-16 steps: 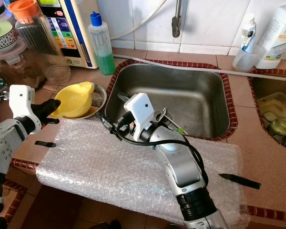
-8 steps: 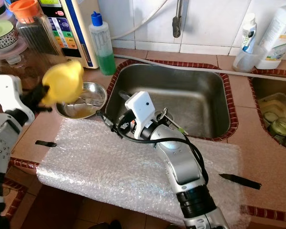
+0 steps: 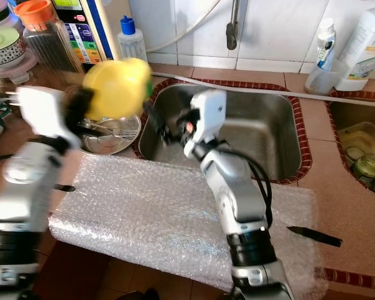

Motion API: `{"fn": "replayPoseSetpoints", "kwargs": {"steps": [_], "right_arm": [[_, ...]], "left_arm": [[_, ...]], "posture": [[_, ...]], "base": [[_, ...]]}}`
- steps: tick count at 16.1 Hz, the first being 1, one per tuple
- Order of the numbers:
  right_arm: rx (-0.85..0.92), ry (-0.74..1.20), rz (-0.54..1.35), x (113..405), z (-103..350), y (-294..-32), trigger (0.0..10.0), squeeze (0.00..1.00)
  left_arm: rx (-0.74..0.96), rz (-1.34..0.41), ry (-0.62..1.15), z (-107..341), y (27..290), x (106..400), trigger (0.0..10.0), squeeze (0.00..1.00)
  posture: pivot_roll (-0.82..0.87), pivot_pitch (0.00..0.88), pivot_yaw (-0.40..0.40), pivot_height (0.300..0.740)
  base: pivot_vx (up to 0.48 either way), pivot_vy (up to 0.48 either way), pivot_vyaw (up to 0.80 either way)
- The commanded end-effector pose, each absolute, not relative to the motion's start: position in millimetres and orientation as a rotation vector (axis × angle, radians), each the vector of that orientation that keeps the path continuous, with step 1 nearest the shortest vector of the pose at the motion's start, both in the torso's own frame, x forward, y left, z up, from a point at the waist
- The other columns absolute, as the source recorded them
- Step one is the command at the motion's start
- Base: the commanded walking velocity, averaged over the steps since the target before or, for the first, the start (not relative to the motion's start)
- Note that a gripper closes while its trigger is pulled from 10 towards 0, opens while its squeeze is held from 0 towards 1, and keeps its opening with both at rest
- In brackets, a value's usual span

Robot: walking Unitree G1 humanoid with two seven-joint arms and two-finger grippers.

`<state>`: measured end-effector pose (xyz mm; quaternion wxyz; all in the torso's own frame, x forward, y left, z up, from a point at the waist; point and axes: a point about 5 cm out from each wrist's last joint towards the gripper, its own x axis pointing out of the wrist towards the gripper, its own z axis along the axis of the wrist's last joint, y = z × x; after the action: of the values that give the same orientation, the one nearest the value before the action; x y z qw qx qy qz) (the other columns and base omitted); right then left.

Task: Kitchen organization

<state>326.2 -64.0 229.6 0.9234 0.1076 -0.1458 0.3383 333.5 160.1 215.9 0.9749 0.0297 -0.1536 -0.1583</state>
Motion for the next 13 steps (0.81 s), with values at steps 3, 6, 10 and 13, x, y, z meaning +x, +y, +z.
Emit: {"fn": "replayPoseSetpoints", "kwargs": {"steps": [3,6,10,13], "right_arm": [[0.293,-0.298,0.701,324.7,241.0,-54.5,10.0,0.00],[0.391,-0.239,0.653,330.5,242.2,-50.2,10.0,0.00],[0.471,-0.154,0.522,347.6,240.7,-52.7,1.8,0.00],[0.508,-0.085,0.465,355.6,238.8,-51.0,0.0,0.00]], "left_arm": [[0.092,-0.384,-0.361,217.9,139.8,329.0,0.0,0.00],[0.095,-0.408,-0.414,223.3,131.9,326.7,0.0,0.00],[0.076,-0.409,-0.440,224.0,128.7,324.0,0.0,0.00],[0.075,-0.408,-0.447,224.1,127.1,323.6,0.0,0.00]], "posture": [[-0.16,0.134,0.114,0.740],[-0.16,0.138,0.117,0.740],[-0.16,0.139,0.115,0.740],[-0.15,0.140,0.111,0.740]], "base": [[0.000,0.000,0.00],[0.000,0.000,0.00],[0.000,0.000,0.00],[0.000,0.000,0.00]]}}
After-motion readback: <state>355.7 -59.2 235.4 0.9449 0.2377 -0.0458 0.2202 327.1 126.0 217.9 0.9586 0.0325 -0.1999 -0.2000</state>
